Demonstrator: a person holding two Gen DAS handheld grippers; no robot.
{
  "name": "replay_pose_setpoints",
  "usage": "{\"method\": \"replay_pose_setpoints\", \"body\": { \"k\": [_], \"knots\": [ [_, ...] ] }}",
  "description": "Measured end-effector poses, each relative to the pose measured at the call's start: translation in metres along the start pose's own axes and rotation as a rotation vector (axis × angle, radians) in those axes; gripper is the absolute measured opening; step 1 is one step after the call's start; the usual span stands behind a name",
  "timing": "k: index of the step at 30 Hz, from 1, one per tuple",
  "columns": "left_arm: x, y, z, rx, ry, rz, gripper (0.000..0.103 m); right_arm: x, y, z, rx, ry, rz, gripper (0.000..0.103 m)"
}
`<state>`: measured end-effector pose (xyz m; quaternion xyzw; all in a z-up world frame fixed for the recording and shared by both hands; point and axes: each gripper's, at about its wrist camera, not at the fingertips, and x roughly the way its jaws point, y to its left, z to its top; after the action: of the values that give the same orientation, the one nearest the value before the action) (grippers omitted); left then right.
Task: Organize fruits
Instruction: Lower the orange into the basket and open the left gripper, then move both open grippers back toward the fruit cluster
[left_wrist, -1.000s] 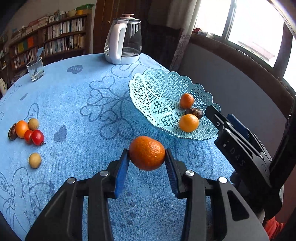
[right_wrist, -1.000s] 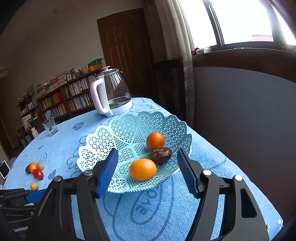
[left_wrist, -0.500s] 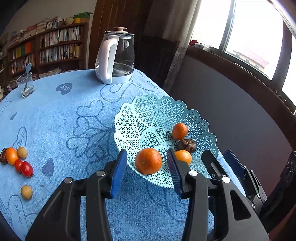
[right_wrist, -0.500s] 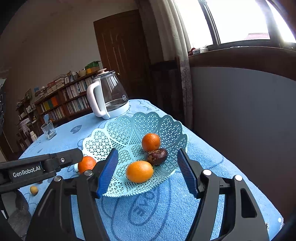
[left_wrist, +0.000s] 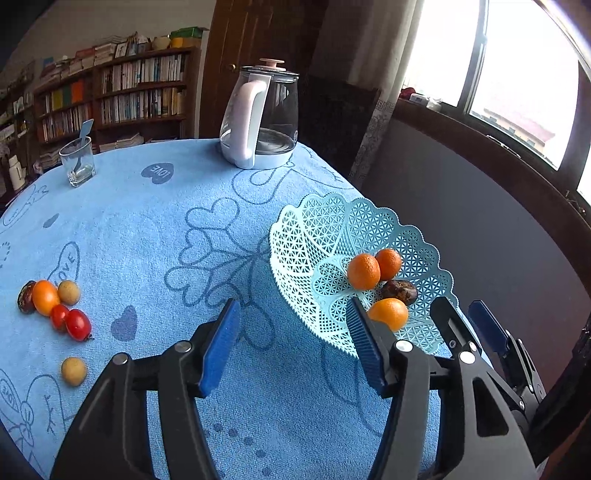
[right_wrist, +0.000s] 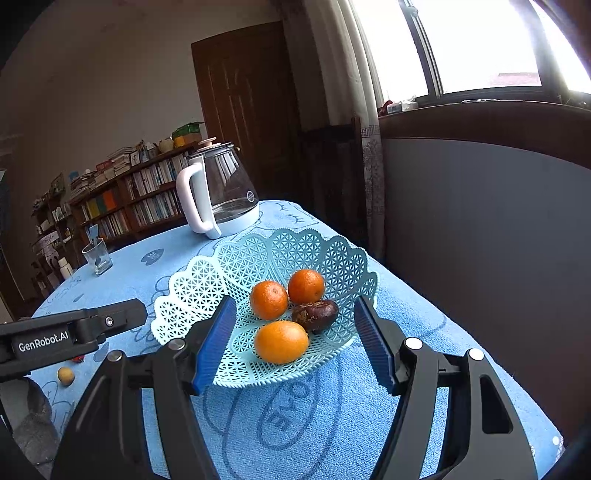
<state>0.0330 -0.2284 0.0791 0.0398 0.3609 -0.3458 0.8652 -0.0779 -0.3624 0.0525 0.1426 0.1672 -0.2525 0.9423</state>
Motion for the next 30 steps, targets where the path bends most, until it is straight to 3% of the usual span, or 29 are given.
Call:
{"method": "replay_pose_setpoints", "body": {
  "k": [4,12,30],
  "knots": [
    [-0.004,0.004,-0.003,-0.006,-0.012,0.029,0.067,-0.002,0.002,0.0,-0.01,-0.012,-0.002,0.074],
    [-0.017,0.015,-0.009,0.006,-0.055,0.111,0.081,-0.004,0.007,-0.001,-0.032,-0.026,-0.009,0.074],
    [-0.049,0.068,-0.028,-0.074,-0.115,0.253,0.082,-0.008,0.009,-0.002,-0.051,-0.048,-0.046,0.075]
  ]
}}
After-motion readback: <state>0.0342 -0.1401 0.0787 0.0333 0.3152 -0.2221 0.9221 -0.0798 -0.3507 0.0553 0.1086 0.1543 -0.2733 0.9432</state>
